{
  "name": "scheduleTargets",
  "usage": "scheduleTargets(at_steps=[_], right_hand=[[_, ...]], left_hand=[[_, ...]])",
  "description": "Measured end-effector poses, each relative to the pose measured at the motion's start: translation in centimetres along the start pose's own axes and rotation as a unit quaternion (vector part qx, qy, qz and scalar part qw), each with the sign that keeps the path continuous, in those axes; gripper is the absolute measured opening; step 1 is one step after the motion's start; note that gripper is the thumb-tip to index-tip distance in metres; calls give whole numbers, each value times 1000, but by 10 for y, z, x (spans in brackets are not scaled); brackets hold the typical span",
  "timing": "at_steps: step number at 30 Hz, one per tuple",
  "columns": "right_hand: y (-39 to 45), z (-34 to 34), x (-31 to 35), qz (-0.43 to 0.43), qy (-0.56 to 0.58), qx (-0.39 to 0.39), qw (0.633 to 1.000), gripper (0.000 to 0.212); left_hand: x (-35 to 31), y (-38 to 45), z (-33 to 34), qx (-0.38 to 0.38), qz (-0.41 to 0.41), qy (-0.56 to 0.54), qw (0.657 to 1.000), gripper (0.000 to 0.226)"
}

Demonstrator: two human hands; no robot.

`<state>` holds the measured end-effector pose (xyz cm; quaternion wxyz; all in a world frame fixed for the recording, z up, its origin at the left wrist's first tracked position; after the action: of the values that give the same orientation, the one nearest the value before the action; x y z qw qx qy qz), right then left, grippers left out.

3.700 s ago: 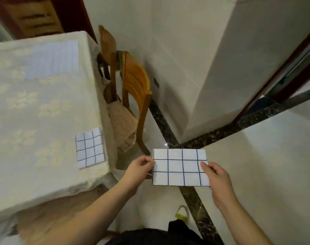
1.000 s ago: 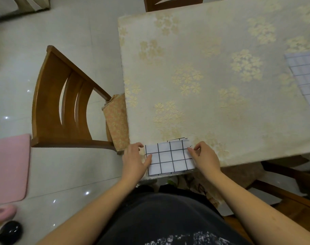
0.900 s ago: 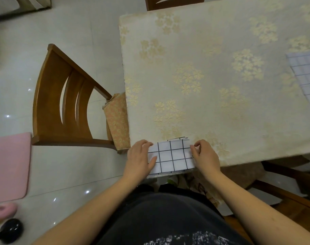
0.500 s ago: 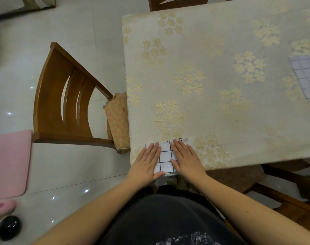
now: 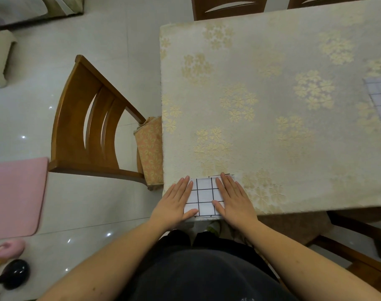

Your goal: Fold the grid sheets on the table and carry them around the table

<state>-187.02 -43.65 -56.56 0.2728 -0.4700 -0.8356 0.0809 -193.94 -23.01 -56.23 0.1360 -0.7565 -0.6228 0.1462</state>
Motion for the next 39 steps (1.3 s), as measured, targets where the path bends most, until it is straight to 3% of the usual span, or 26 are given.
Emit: scheduleTargets(at_steps=[7, 11, 18, 24, 29, 39], right_hand=[[2, 2, -2, -19, 7, -12, 1000, 73], [3, -6, 1, -36, 22, -11, 999, 75], [-1, -57, 17, -9, 136, -100, 986, 55], [-11, -85, 70, -16, 210, -40, 977, 49], [-13, -94, 137, -36, 103, 3, 994, 45], [-38, -60, 285, -71, -69, -6, 995, 47]], left_hand=[[0, 3, -1, -6, 4, -13, 1000, 78], [-4, 4, -13, 49, -12, -17, 999, 83], [13, -9, -69, 18, -126, -186, 974, 65], [48, -58, -97, 23, -166, -167, 972, 49], [63, -101, -113, -6, -187, -86, 978, 47], [122, -218, -107, -51, -226, -33, 972, 56]])
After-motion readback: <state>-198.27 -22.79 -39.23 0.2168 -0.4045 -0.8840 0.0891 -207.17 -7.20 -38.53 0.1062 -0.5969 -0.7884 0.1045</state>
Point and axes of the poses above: each hand's wrist, its own y-axis towards the middle knuckle, its own z-axis out of the palm, x = y × z, the point moved 4 cm from there along y, towards the middle knuckle, and after that the axes turned 10 degrees about y, right-handed, at the moved point
